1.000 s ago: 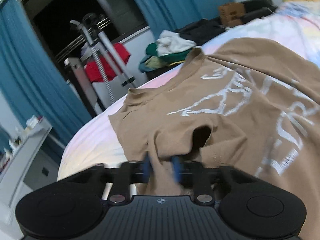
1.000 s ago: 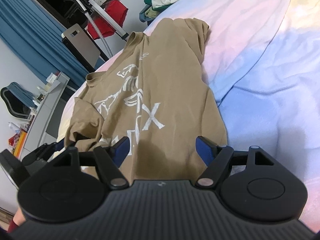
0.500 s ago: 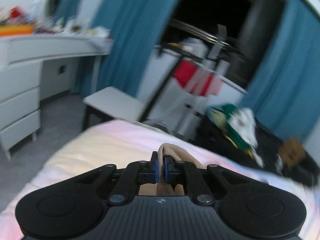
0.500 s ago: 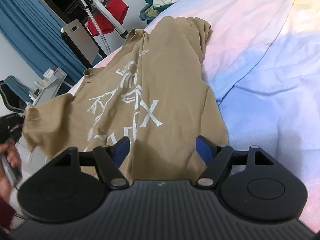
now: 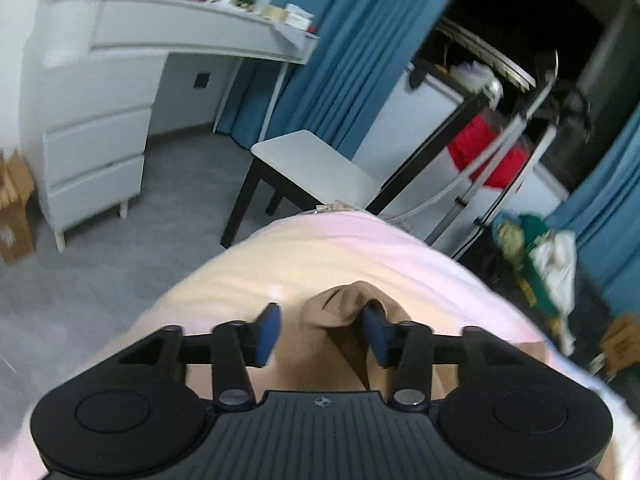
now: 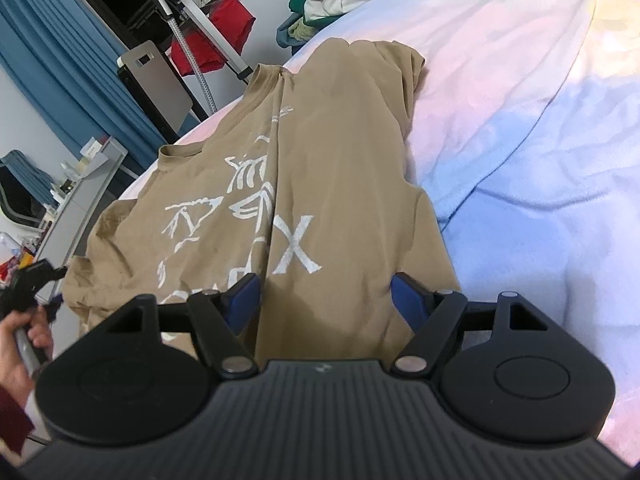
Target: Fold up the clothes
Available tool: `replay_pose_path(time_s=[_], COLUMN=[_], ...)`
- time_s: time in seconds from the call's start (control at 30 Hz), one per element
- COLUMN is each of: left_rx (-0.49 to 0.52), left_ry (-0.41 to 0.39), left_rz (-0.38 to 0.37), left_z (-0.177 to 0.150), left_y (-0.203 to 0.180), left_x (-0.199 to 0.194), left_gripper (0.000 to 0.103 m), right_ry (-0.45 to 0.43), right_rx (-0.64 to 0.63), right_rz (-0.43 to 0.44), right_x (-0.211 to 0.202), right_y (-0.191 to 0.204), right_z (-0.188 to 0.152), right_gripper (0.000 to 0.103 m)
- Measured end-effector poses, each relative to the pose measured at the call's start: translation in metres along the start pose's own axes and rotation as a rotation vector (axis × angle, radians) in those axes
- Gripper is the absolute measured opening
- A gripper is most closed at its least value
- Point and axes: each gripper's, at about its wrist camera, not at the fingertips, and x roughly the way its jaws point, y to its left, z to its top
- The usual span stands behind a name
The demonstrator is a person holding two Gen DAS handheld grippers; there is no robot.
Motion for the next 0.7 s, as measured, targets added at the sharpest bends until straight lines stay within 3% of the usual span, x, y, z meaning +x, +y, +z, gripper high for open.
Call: replay_pose_path(time_s=[0.1, 0.23, 0.4, 0.53, 0.6, 0.67, 0.7], left_rx=[-0.128, -0.308, -0.407, -0.379, -0.382, -0.339, -0.314], left_ry=[0.004, 0.125, 0.267, 0.207, 0.238, 0.223, 0.215], left_rz=[-0.080, -0.195, -0.258, -0.217, -0.226, -0.179, -0.154], left_z=[-0.018, -0.056, -0.089, -0.096, -0.095, -0.097, -0.097], left_y=[0.021, 0.032, 0.020, 0.012, 0.012, 0.013, 0.012], left_x=[-0.033, -0.058, -0.066, -0.050, -0.027, -0.019, -0.020], left_gripper=[0.064, 0.070, 0.070, 0.069, 0.062, 0.021, 0.013], right_ry=[-0.003, -0.010, -0.006, -0.005, -0.002, 0.001, 0.002], right_rx=[0.010, 0.009, 0.006, -0.001, -0.006, -0.011, -0.014], right_rz=[0.012, 0.024, 0.044, 0.040, 0.034, 0.028, 0.024], right_x=[-0.004, -0.013, -0.021, -0.018, -0.015, -0.011, -0.009], right_y=[0.000, 0.001, 0.003, 0.004, 0.005, 0.006, 0.007], right_z=[0.000, -0.001, -0.004, -0.004, -0.005, -0.005, -0.005], right_gripper=[0.076, 0.076, 0.076, 0.076, 0.076, 0.076, 0.076])
